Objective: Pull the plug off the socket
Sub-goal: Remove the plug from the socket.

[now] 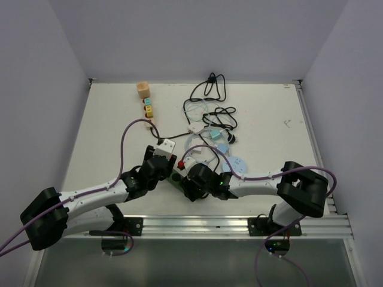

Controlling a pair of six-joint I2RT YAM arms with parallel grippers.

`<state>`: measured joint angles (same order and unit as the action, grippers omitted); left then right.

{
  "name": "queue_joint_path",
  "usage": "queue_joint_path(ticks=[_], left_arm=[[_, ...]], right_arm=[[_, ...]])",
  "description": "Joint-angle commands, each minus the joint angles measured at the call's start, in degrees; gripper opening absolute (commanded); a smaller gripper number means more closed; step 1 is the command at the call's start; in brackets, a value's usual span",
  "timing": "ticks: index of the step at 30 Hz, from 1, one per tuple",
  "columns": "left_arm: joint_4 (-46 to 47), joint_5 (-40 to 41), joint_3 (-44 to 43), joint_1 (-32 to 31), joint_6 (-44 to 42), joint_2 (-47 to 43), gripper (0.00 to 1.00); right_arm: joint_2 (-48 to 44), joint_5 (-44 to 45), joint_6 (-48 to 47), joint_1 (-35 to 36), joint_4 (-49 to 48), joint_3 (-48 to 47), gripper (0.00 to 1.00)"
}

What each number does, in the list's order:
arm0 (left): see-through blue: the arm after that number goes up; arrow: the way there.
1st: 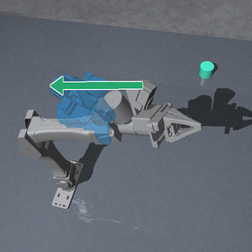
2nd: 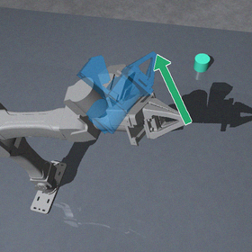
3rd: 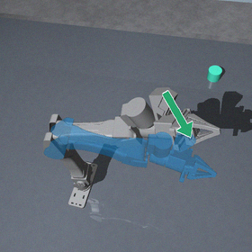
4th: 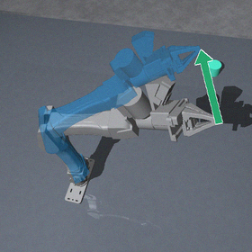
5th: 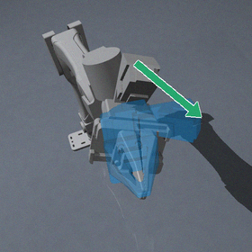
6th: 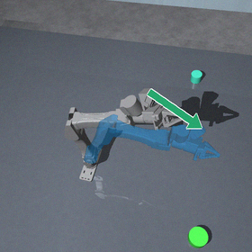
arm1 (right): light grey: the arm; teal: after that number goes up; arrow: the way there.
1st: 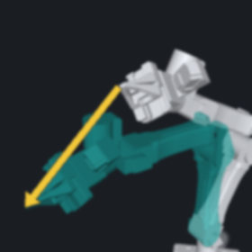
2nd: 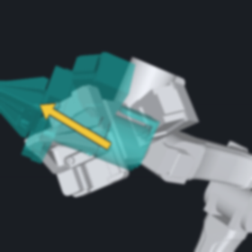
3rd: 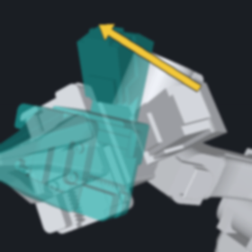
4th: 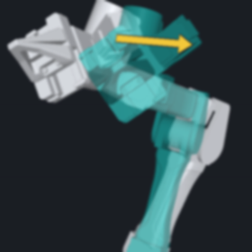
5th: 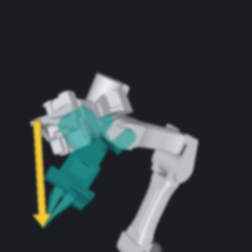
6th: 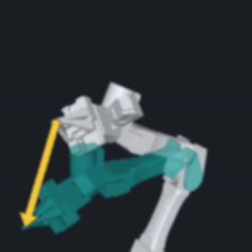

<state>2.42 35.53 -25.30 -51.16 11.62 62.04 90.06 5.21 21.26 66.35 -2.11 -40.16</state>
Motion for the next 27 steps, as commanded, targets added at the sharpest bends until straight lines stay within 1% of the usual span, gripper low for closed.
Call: queue_joint_path(ticks=[1, 2, 3, 7, 8, 10, 11, 13, 14, 18, 21, 25, 26, 27], left_arm=[[6.11, 8.25, -2.74, -0.52, 2.08, -0.86, 0.00], [5.41, 7.81, -2.91, -0.44, 3.40, -1.30, 0.00], [2.62, 7.63, -4.13, -0.26, 4.80, -1.57, 0.00], [-0.91, 5.26, -6.51, 0.53, 8.67, -2.71, 0.00], [-1.18, 3.95, -6.78, 2.10, 9.29, -3.24, 0.00], [-0.92, -1.76, -5.99, 4.56, 11.05, -5.69, 0.00], [-0.66, -3.78, -5.55, 7.97, 11.41, -6.40, 0.00], [-0.91, -6.16, -4.67, 10.80, 11.41, -6.85, 0.00], [-1.53, -5.82, -4.67, 11.86, 11.41, -6.58, 0.00], [-2.15, -5.47, -3.97, 11.96, 12.20, -5.62, 0.00], [0.47, -6.87, -2.74, 11.96, 12.20, -5.09, 0.00], [4.78, -7.32, -0.63, 11.78, 9.40, -6.05, 0.00], [5.31, -6.71, -0.02, 11.69, 8.95, -6.49, 0.00], [6.36, -2.61, 0.42, 11.08, 8.69, -6.93, 0.00]], right_arm=[[5.47, -2.58, 4.15, 0.27, 9.23, 2.63, 0.00], [5.48, -2.49, 4.14, 0.27, 9.32, 2.55, 0.00], [5.65, -2.49, 4.06, 0.27, 9.32, 2.54, 0.00], [6.53, -2.40, 4.23, 0.27, 8.97, 3.07, 0.00], [6.88, -2.40, 4.41, 0.27, 8.96, 3.16, 0.00], [6.88, -2.31, 4.49, 0.27, 8.61, 3.51, 0.00], [6.97, -2.14, 4.50, 0.27, 8.44, 3.60, 0.00], [7.15, -2.22, 4.58, 0.27, 8.17, 3.77, 0.00], [7.15, -2.31, 4.50, 0.27, 8.26, 3.86, 0.00], [7.23, -2.66, 4.41, 0.27, 7.74, 3.86, 0.00], [6.88, -2.84, 4.41, 0.19, 8.08, 3.60, 0.00], [5.22, -2.75, 4.23, 0.27, 9.31, 3.34, 0.00], [4.95, -2.58, 4.23, 0.27, 9.75, 3.34, 0.00], [4.69, -2.66, 4.32, 0.27, 9.76, 3.42, 0.00]])
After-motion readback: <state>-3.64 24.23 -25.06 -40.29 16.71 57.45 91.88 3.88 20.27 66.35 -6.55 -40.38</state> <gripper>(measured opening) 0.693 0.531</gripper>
